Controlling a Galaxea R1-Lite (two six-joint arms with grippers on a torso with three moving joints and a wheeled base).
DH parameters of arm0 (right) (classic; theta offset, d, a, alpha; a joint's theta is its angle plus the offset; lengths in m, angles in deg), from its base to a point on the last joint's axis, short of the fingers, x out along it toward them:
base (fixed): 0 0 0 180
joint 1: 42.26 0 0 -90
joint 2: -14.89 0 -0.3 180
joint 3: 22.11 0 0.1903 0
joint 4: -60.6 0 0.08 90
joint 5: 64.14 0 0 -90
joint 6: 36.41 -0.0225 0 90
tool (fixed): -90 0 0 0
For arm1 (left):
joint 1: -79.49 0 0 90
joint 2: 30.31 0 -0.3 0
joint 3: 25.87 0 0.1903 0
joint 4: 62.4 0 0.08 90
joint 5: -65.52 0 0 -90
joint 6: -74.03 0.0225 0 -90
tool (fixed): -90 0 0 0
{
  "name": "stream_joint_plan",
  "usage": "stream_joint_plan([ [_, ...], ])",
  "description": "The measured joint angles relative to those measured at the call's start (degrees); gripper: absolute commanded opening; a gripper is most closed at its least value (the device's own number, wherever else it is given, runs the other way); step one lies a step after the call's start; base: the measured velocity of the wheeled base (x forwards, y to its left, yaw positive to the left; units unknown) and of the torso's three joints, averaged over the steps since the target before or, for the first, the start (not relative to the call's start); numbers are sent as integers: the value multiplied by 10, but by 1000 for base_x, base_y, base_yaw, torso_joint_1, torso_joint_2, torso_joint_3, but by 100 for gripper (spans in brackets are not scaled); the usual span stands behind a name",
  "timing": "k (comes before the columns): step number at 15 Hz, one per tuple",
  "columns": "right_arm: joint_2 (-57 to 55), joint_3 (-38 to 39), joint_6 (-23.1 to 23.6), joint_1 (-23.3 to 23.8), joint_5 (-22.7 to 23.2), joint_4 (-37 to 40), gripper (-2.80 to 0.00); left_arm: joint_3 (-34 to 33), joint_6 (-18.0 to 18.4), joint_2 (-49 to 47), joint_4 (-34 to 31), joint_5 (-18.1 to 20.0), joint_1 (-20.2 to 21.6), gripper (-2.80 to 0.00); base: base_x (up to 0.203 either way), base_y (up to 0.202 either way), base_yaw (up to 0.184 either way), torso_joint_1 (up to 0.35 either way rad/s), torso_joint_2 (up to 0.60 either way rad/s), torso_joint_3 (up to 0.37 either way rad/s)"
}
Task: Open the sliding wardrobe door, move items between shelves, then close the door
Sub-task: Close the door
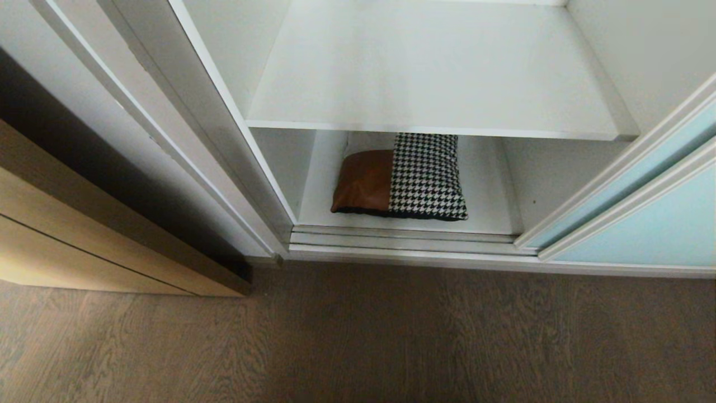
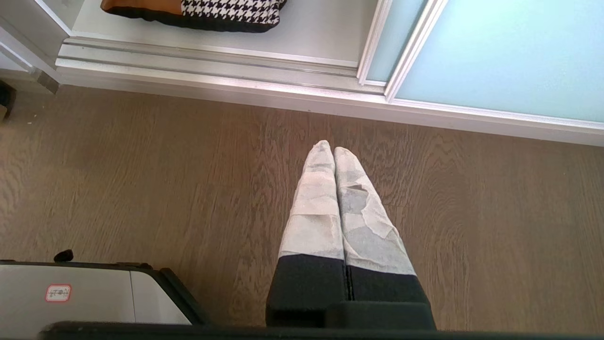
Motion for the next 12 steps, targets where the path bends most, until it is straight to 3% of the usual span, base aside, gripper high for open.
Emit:
stream_joint_plan([
  [12,0,0,0,0,0,0,-280,-1,0,0,0,0,0,-280,0,0,0,0,0,0],
])
